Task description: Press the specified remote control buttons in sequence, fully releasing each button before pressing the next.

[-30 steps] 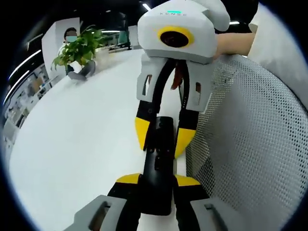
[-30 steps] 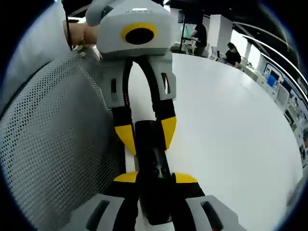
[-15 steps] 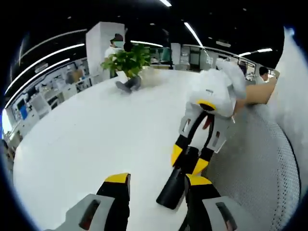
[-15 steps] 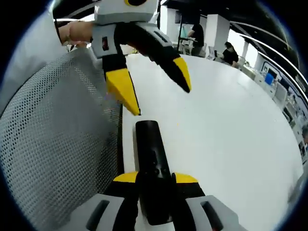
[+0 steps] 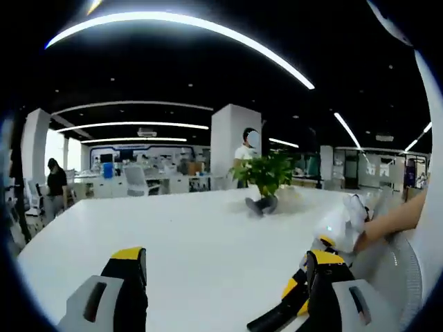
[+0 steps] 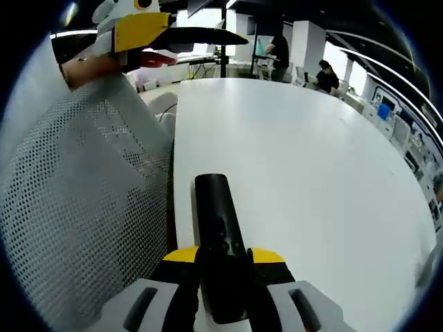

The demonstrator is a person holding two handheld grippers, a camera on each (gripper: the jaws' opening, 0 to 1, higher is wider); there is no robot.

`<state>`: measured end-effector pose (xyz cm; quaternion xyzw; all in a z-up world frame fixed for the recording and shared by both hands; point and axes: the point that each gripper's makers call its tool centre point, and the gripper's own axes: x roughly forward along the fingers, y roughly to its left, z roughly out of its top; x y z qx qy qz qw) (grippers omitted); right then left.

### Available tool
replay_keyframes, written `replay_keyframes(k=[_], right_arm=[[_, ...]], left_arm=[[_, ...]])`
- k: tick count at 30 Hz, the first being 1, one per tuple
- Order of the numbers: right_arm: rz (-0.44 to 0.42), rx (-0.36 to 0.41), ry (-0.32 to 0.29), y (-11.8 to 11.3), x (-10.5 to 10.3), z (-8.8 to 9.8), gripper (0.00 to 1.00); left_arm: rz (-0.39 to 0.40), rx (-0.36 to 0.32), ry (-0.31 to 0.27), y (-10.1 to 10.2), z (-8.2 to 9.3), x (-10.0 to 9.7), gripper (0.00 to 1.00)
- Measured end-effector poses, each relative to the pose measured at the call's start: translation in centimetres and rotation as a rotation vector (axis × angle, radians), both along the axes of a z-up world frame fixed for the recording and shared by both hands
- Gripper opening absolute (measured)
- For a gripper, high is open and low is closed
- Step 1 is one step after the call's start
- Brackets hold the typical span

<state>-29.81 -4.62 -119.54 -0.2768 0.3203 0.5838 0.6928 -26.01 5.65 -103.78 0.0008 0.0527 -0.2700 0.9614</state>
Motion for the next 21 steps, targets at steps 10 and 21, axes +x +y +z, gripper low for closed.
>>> replay_keyframes(k=[10, 21], right_arm=[[0.003, 0.006, -0.003, 0.0, 0.1, -0.1, 0.23], [-0.003, 0.02, -0.003, -0.1, 0.0, 0.0, 0.23]], left_arm=[[-0.009, 0.071, 0.087, -0.7, -2.4, 0.1, 1.0], [-0.019, 0.004, 0.092, -0.8, -2.0, -0.1, 1.0]])
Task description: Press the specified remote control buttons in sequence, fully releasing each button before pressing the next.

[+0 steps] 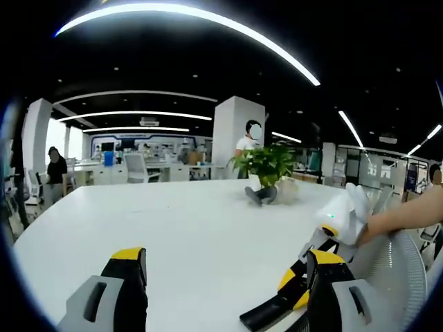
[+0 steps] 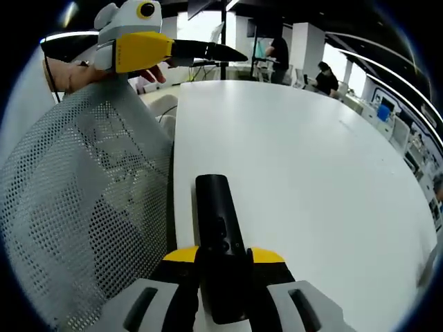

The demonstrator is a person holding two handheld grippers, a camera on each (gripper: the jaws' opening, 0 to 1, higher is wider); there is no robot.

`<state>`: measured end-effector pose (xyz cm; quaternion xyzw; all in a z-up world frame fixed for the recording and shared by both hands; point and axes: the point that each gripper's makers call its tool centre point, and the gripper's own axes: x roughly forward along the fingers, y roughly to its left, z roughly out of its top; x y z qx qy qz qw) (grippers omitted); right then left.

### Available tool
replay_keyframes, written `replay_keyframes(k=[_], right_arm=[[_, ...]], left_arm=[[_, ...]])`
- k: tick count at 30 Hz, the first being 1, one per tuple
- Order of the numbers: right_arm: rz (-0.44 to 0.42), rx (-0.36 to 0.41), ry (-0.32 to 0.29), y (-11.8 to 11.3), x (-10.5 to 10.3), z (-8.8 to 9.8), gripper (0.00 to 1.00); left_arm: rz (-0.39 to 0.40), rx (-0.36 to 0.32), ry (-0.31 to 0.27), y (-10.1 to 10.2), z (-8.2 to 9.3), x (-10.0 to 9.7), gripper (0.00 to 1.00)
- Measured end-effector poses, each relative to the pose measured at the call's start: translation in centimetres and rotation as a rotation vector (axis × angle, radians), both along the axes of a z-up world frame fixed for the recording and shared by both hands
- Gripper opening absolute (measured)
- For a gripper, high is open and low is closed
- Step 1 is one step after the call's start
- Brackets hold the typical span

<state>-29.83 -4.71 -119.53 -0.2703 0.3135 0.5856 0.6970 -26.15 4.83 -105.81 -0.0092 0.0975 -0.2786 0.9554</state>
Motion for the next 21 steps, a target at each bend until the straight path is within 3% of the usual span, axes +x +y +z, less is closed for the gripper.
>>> replay_keyframes(k=[3, 6, 10, 21], right_arm=[[-0.034, 0.03, -0.004, 0.2, 0.0, 0.1, 0.23], [-0.056, 0.019, -0.009, 0.4, -0.1, 0.1, 0.23], [-0.092, -0.001, -0.004, 0.5, -0.1, 0.1, 0.23], [-0.119, -0.044, 0.008, 0.4, 0.1, 0.1, 0.22]], left_arm=[[0.001, -0.005, 0.017, 0.2, -0.3, -0.2, 1.0], [-0.005, 0.024, 0.07, 0.1, -1.4, -0.2, 1.0], [0.0, 0.006, 0.04, 0.3, -0.8, -0.2, 1.0], [0.012, 0.007, 0.04, 0.5, -0.8, 0.0, 1.0]])
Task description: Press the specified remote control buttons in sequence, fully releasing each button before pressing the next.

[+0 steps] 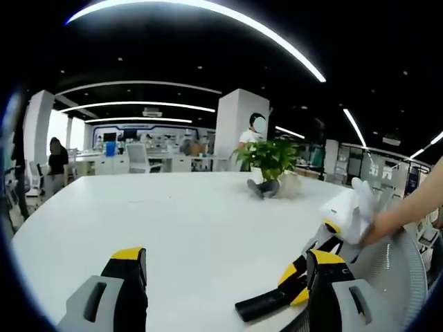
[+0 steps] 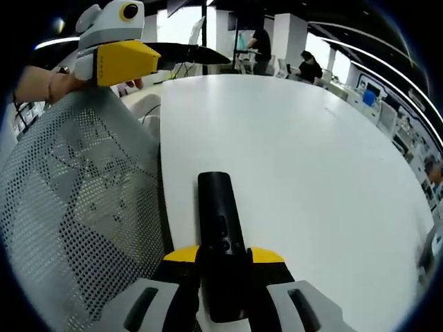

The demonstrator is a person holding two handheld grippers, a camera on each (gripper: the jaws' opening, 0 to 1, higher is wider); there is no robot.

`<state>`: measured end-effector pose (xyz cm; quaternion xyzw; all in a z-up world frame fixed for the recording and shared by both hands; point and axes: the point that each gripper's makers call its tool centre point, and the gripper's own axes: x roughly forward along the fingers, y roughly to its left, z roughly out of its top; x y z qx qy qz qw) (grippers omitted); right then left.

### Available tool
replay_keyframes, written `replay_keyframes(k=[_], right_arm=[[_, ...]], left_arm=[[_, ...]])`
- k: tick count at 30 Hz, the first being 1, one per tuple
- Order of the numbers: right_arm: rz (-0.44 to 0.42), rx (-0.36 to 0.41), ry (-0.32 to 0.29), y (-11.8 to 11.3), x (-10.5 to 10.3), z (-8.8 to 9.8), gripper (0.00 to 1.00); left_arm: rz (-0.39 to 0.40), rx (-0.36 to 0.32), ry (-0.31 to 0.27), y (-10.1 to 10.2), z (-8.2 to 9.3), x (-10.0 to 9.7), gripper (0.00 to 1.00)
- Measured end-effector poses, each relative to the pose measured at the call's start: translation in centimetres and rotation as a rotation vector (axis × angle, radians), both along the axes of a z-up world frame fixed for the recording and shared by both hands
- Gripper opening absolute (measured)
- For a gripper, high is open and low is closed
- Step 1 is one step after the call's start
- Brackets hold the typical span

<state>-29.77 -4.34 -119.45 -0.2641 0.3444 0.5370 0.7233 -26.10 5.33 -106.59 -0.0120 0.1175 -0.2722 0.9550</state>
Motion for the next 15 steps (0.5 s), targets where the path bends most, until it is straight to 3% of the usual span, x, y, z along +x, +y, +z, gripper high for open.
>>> replay_keyframes(k=[3, 5, 7, 8, 9, 10, 11, 15], right_arm=[[0.034, -0.015, -0.005, 0.0, -0.1, 0.0, 0.23], [-0.035, 0.022, 0.018, 0.0, 0.1, 0.3, 0.32], [-0.004, -0.01, 0.089, -0.6, -1.0, -0.2, 0.4], [0.057, -0.048, 0.054, -1.4, -0.9, -0.5, 0.37], [0.081, -0.055, -0.02, -1.3, 0.3, -0.5, 0.33], [0.065, -0.027, 0.025, -1.0, 0.1, -0.6, 0.25], [0.051, -0.073, 0.029, -2.0, 0.0, -1.0, 0.22], [0.119, -0.066, 0.013, -1.2, 0.4, -1.6, 0.21]], left_arm=[[0.017, 0.023, -0.001, 0.4, -0.2, 0.2, 1.0], [0.032, 0.036, -0.004, 0.6, -0.3, 0.3, 1.0], [0.027, 0.026, -0.001, 0.6, -0.1, 0.3, 1.0], [0.017, 0.011, -0.008, 0.4, 0.1, 0.1, 1.0], [0.011, 0.001, -0.023, 0.3, 0.4, 0.0, 1.0], [0.014, 0.001, -0.028, 0.4, 0.5, 0.1, 1.0], [0.022, 0.001, -0.029, 0.5, 0.5, 0.1, 1.0], [0.052, 0.028, 0.007, 1.4, -0.6, 0.3, 1.0]])
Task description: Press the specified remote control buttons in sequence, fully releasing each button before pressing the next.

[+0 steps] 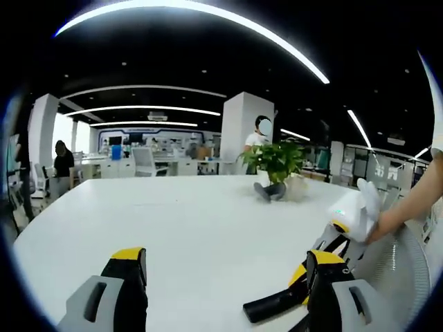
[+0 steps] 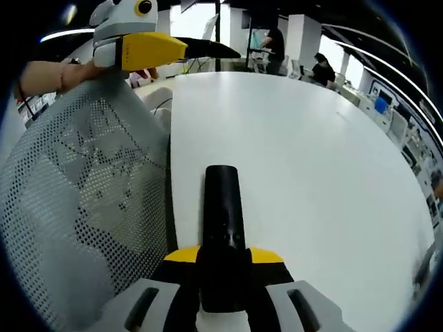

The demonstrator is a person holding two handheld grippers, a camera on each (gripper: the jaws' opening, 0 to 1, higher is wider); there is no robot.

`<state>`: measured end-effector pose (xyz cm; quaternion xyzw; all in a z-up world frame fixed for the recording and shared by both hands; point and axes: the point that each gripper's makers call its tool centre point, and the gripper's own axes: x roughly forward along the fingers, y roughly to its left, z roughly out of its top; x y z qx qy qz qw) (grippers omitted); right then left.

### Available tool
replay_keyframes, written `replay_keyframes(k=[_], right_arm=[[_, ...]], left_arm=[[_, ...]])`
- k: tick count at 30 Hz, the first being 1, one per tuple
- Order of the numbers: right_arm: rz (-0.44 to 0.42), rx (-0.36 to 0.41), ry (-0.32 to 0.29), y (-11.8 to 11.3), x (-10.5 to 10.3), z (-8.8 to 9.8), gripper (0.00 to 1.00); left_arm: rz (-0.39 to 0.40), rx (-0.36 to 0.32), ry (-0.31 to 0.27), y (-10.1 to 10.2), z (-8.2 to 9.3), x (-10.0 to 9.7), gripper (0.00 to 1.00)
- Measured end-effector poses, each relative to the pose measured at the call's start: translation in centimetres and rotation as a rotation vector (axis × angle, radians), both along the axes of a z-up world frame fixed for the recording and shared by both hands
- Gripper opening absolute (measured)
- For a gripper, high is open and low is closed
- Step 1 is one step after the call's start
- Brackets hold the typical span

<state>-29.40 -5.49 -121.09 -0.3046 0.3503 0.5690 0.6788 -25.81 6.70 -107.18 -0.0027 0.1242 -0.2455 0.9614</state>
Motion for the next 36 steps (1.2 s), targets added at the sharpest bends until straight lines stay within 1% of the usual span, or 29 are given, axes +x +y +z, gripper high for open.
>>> replay_keyframes(k=[1, 2, 5, 9, 14, 16, 17, 18, 21, 25, 29, 31, 33, 36], right_arm=[[0.012, 0.001, 0.011, 0.2, 0.1, -0.1, 0.21], [0.026, 0.002, 0.009, 0.3, 0.5, -0.1, 0.21], [0.039, 0.012, 0.046, 0.6, 1.2, -0.1, 0.2], [0.07, 0.011, 0.058, 1.2, 2.2, 0.1, 0.2], [0.083, 0.017, 0.076, 1.8, 2.9, 0.9, 0.2], [0.096, 0.004, 0.09, 1.8, 3.1, 1.2, 0.2], [0.108, -0.009, 0.086, 1.8, 3.3, 1.2, 0.2], [0.128, -0.027, 0.061, 1.5, 3.9, 1.2, 0.2], [0.125, -0.02, 0.062, 1.4, 5.0, 1.3, 0.2], [0.126, -0.026, 0.04, 1.1, 6.2, 1.5, 0.2], [0.118, -0.016, 0.053, 0.7, 7.3, 1.6, 0.21], [0.121, -0.012, 0.058, 0.3, 8.2, 1.4, 0.21], [0.127, -0.016, 0.057, 0.0, 9.3, 1.2, 0.21], [0.127, -0.025, 0.057, -0.2, 10.0, 1.2, 0.21]], left_arm=[[0.002, 0.006, 0.002, 0.1, -0.2, 0.1, 1.0], [0.001, 0.009, 0.002, 0.1, -0.2, 0.1, 1.0], [-0.007, 0.004, 0.002, 0.1, -0.2, 0.0, 1.0], [0.003, 0.012, 0.017, 0.3, -0.6, 0.1, 1.0], [0.02, 0.017, 0.022, 0.8, -0.9, 0.3, 1.0], [0.019, 0.04, 0.029, 0.9, -1.1, 0.2, 0.97], [0.021, 0.047, 0.035, 1.0, -1.3, 0.2, 0.97], [0.026, 0.052, 0.045, 1.2, -1.5, 0.2, 0.97], [0.038, 0.047, 0.041, 1.4, -1.4, 0.3, 0.98], [0.036, 0.056, 0.053, 1.3, -1.6, 0.2, 0.99], [0.023, 0.069, 0.058, 1.2, -1.7, 0.1, 0.96], [0.018, 0.069, 0.041, 1.1, -1.4, 0.1, 0.95], [0.024, 0.058, 0.039, 1.2, -1.3, 0.2, 0.96], [0.028, 0.058, 0.042, 1.3, -1.4, 0.2, 0.95]])
